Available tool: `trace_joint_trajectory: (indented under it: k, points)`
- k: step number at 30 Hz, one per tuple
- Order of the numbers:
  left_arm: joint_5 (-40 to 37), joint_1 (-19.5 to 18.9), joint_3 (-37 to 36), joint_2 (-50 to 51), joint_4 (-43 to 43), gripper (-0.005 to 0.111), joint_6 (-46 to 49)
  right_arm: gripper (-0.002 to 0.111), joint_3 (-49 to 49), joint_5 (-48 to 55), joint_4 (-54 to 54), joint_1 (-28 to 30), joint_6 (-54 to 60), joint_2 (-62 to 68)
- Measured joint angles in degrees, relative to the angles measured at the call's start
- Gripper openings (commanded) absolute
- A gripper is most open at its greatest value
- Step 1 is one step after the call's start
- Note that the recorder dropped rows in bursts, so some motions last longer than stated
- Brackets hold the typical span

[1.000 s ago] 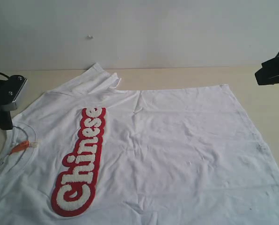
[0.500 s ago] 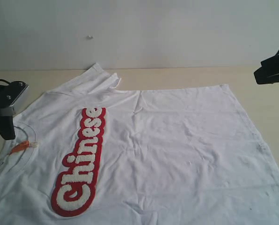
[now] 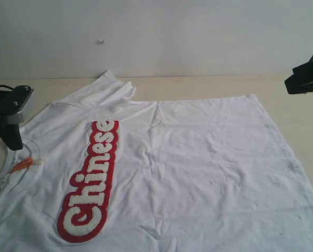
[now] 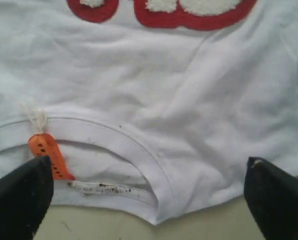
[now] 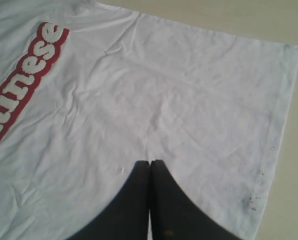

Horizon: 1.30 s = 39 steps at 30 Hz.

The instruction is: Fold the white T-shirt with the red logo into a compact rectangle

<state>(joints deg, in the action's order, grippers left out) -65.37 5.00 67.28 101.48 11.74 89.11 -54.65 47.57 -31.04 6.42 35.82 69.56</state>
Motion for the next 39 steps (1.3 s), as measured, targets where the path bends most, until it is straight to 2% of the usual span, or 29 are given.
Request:
trace_joint_trajectory:
  k: [6, 13, 17, 23, 29, 35, 39]
  points:
    - [1.2, 0.0, 0.0, 0.0, -0.7, 0.106, 0.2, 0.000, 0.0, 0.0, 0.0, 0.0, 0.0, 0.0]
    - [4.5, 0.0, -0.2, 0.9, 4.3, 0.106, 3.8, 0.000, 0.0, 0.0, 0.0, 0.0, 0.0, 0.0]
    - [9.8, -0.1, -1.1, 2.0, -0.1, 0.106, 1.5, 0.000, 0.0, 0.0, 0.0, 0.0, 0.0, 0.0]
    - [12.4, -3.3, -1.2, 2.9, -4.2, 0.106, 2.8, 0.000, 0.0, 0.0, 0.0, 0.0, 0.0, 0.0]
    - [13.7, -6.7, -1.5, 3.4, -1.8, 0.106, 6.9, 0.000, 0.0, 0.0, 0.0, 0.0, 0.0, 0.0]
    - [14.0, -7.0, -1.6, 6.9, -0.8, 0.106, 8.3, 0.000, 0.0, 0.0, 0.0, 0.0, 0.0, 0.0]
    - [16.8, -7.0, -1.7, 9.4, -4.9, 0.106, 8.3, 0.000, 0.0, 0.0, 0.0, 0.0, 0.0, 0.0]
